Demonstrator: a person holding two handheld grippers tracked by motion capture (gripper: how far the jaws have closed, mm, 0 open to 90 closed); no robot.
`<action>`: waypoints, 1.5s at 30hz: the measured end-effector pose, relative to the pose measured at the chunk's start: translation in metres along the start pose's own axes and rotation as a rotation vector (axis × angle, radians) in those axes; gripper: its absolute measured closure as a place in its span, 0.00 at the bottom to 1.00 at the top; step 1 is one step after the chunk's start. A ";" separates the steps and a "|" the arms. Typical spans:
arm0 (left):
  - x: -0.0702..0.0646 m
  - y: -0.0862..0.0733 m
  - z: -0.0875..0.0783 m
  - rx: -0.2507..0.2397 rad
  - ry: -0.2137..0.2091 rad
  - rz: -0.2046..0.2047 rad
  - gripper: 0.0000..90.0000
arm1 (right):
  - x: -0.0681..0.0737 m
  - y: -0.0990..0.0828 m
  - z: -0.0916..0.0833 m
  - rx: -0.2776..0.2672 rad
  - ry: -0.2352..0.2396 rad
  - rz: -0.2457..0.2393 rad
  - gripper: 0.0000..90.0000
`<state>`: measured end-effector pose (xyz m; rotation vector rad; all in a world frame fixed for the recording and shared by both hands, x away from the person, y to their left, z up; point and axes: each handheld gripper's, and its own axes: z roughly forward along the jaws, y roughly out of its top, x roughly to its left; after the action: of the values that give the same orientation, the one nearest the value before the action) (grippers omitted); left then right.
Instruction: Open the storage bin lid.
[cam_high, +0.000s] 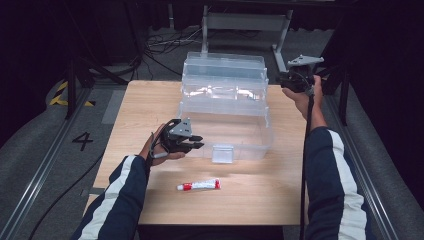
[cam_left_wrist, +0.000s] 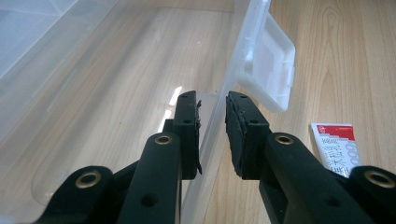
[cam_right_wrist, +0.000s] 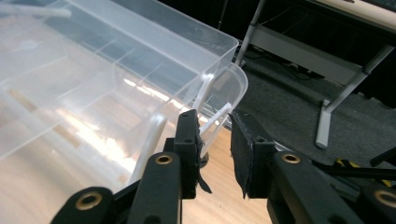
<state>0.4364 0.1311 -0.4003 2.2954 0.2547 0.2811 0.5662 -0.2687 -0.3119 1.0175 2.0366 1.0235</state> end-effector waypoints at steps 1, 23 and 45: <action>0.000 0.000 0.000 -0.001 -0.001 0.000 0.83 | 0.001 -0.002 -0.005 -0.002 0.008 -0.001 0.79; -0.004 0.004 -0.005 -0.008 0.027 0.005 0.88 | 0.023 -0.060 -0.073 -0.035 0.092 -0.042 0.73; -0.007 0.001 -0.023 0.018 0.086 0.017 0.92 | 0.058 -0.118 -0.102 0.041 0.243 -0.110 0.66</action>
<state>0.4236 0.1451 -0.3852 2.3067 0.2823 0.3886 0.4151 -0.3033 -0.3717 0.8239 2.2905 1.0949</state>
